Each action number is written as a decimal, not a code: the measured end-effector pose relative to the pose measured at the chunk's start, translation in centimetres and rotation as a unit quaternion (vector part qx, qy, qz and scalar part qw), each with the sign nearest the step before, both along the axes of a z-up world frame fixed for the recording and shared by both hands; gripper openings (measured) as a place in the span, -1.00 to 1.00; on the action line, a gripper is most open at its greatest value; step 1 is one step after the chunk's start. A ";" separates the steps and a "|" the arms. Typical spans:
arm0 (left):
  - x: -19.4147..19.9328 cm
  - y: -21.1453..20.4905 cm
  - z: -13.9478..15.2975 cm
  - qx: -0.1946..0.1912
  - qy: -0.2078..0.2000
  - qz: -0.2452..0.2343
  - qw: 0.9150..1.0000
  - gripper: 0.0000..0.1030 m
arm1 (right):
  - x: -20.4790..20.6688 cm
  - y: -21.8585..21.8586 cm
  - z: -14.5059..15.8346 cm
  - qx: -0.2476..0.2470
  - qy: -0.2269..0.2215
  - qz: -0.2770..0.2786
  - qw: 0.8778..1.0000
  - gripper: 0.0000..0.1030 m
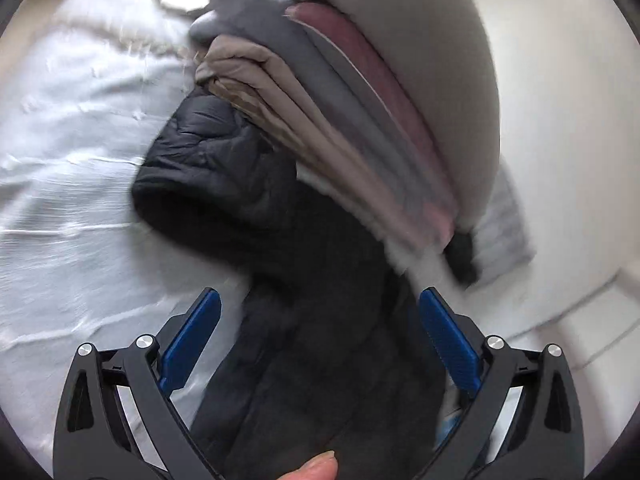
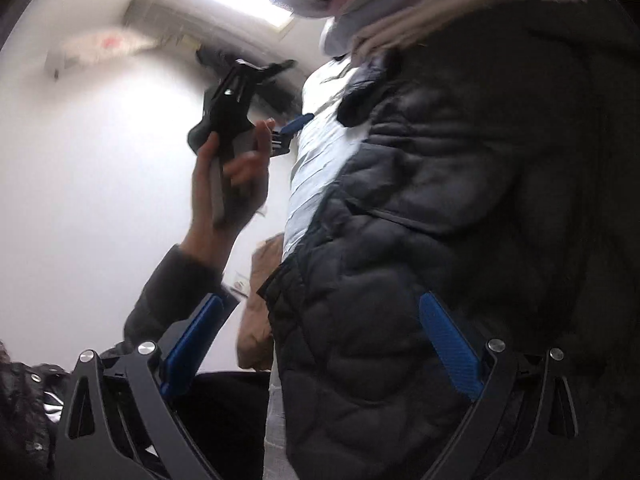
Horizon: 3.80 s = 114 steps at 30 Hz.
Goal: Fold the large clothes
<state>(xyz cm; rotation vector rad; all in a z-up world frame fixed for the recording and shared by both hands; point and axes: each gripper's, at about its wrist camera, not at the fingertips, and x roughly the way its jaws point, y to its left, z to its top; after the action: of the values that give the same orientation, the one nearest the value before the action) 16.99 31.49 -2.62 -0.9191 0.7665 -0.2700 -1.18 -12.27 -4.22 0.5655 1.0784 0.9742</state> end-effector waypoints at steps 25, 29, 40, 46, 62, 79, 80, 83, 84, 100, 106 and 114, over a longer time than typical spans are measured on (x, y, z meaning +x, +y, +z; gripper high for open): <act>-0.2 13.5 -2.6 -0.182 -0.071 0.404 0.893 0.85 | 1.0 0.4 -1.2 0.074 0.048 0.023 0.996 0.84; -5.1 17.5 -4.7 -0.198 -0.053 0.438 0.875 0.85 | 0.9 0.8 -1.1 0.077 0.044 0.026 0.996 0.84; -2.3 18.5 -5.6 -0.089 0.023 0.228 0.969 0.85 | 1.1 0.7 -1.6 0.068 0.048 0.021 0.996 0.84; -0.5 19.1 -5.6 -0.065 0.008 0.199 0.978 0.85 | 1.2 0.7 -2.1 0.063 0.056 0.021 0.996 0.84; 1.5 19.2 -5.8 -0.003 0.055 0.175 0.983 0.85 | 1.2 0.4 -2.6 0.070 0.069 0.024 0.995 0.84; 3.8 19.9 -7.5 0.010 0.079 0.245 0.966 -0.94 | 1.3 -0.1 -3.1 0.073 0.074 0.021 0.994 0.84; 3.6 19.7 -7.0 0.020 0.073 0.246 0.966 -0.95 | 1.3 -0.1 -3.1 0.072 0.075 0.021 0.994 0.84; 3.6 17.9 -4.3 0.055 0.042 0.244 0.967 -0.96 | 1.2 0.0 -2.6 0.074 0.072 0.019 0.994 0.84; 3.5 17.1 -3.2 0.065 0.031 0.240 0.968 -0.96 | 1.2 0.0 -2.4 0.075 0.069 0.018 0.995 0.84; 7.3 -23.9 8.1 0.211 -0.099 -0.106 0.967 -0.96 | 1.9 -6.9 -0.4 0.163 0.082 -0.095 0.979 0.84; 7.3 -37.2 1.0 0.322 -0.055 -0.212 0.921 -0.85 | 2.3 -9.7 -0.7 0.203 0.099 -0.132 0.965 0.84; 4.3 -45.5 -2.7 0.424 -0.080 -0.331 0.839 0.36 | 2.2 -10.4 0.7 0.238 0.091 -0.129 0.958 0.85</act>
<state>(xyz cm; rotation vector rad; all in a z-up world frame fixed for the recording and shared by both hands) 21.31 -14.03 -5.33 0.2391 0.9099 -0.5451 0.97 -22.66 -3.55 1.1819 0.8999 0.9642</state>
